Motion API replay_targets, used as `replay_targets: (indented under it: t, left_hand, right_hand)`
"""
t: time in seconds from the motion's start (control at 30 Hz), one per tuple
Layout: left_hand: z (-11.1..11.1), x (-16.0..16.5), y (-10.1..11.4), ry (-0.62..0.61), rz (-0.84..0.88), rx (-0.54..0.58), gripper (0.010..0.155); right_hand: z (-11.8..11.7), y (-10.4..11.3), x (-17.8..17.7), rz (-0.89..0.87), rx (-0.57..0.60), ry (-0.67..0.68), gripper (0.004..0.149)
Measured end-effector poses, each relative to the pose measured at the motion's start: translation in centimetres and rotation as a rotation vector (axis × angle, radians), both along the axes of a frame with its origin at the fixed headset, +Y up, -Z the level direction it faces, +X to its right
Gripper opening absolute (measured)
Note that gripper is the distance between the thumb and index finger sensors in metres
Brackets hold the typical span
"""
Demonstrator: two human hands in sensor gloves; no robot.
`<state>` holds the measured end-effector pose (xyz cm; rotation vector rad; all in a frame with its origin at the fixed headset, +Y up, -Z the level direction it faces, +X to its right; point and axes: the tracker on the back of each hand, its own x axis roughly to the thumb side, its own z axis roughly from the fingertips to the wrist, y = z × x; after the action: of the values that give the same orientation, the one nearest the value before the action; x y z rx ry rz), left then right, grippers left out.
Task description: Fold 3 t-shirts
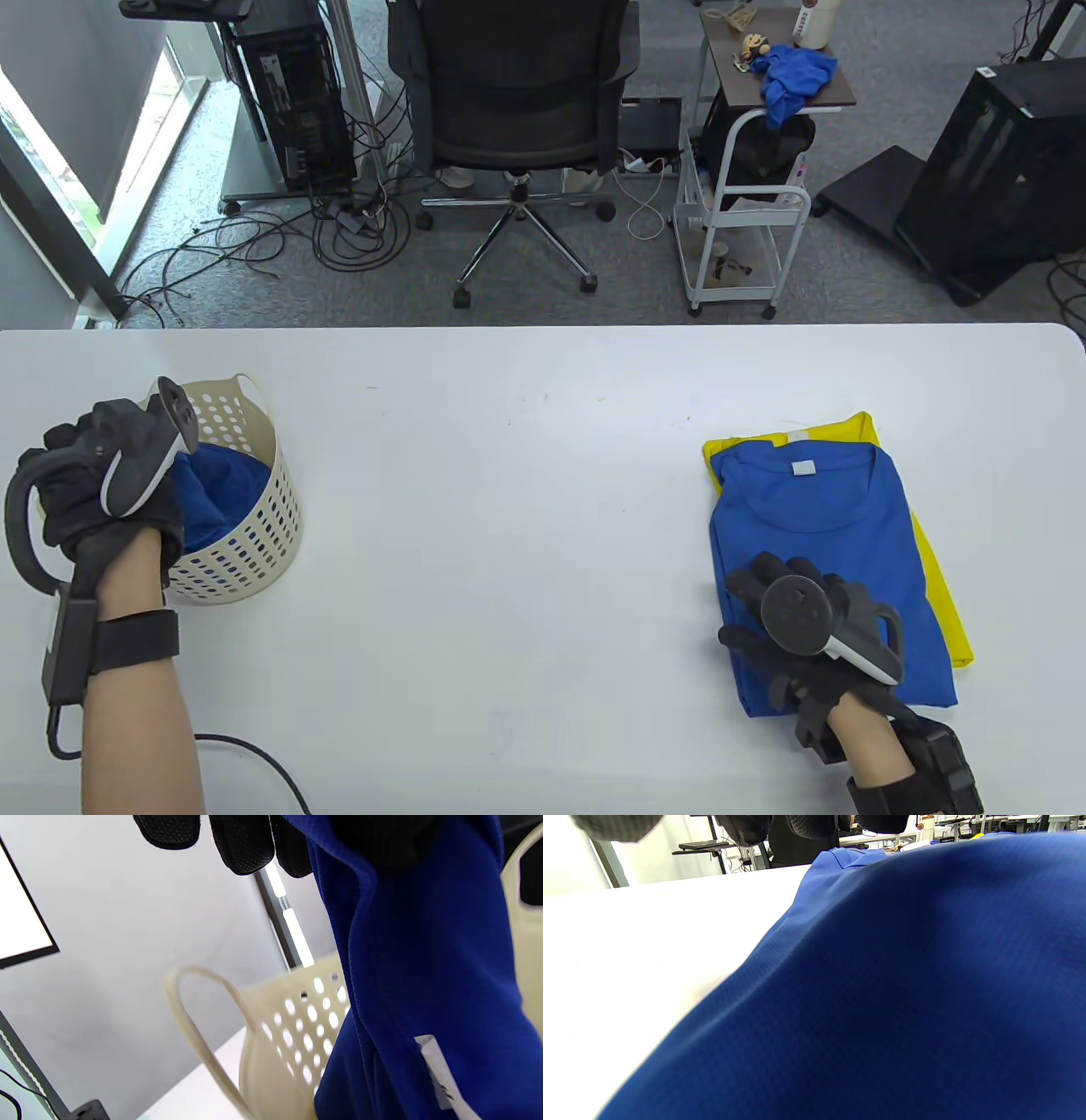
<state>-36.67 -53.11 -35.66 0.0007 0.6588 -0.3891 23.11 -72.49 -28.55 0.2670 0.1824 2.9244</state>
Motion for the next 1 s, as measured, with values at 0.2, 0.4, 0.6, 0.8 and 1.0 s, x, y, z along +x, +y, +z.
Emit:
replay_targets:
  t: [0.2, 0.4, 0.6, 0.8, 1.0]
  left_hand:
    - [2.8, 4.9, 5.5, -0.106, -0.008, 0.182, 0.046]
    - [5.6, 11.9, 11.3, -0.286, -0.013, 0.38, 0.046]
    - [8.3, 21.5, 14.1, -0.539, -0.027, 0.452, 0.046]
    - [9.9, 27.5, 14.0, -0.694, 0.039, 0.449, 0.046]
    - [7.6, 25.0, 8.2, -0.663, 0.151, 0.224, 0.045]
  right_hand:
    - [0.5, 0.6, -0.2, -0.027, 0.029, 0.024, 0.067]
    - [0.8, 1.0, -0.2, -0.043, 0.045, 0.035, 0.067]
    - [0.8, 1.1, 0.0, -0.058, 0.052, 0.03, 0.067]
    - [0.9, 1.3, 0.1, -0.06, 0.061, 0.02, 0.068]
    - [1.0, 1.5, 0.3, -0.07, 0.089, 0.003, 0.068]
